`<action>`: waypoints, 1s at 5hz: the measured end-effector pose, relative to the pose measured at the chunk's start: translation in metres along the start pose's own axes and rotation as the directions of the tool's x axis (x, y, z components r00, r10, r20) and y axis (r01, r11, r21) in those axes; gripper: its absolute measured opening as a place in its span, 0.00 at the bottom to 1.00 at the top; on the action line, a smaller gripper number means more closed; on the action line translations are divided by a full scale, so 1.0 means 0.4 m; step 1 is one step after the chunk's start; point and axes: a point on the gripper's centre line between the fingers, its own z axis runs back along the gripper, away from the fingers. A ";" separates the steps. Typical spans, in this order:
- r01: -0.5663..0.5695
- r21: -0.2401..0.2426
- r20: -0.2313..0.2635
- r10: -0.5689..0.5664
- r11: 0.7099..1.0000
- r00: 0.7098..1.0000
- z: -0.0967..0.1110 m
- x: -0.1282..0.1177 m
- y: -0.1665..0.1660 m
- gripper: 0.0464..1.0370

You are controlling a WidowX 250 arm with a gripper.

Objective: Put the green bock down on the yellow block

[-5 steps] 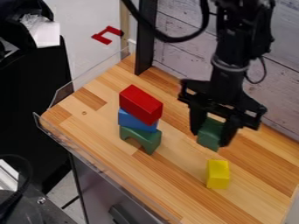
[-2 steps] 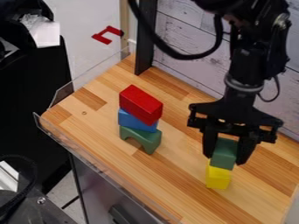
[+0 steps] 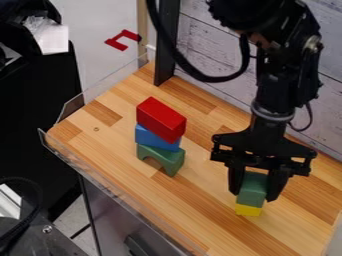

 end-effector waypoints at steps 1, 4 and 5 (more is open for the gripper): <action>-0.015 0.001 -0.005 0.015 1.000 1.000 -0.020 -0.002 0.004 0.52; -0.101 -0.004 0.026 0.101 0.995 0.995 -0.032 0.016 0.002 0.52; -0.153 -0.009 0.048 0.153 0.988 0.987 -0.020 0.032 -0.003 0.52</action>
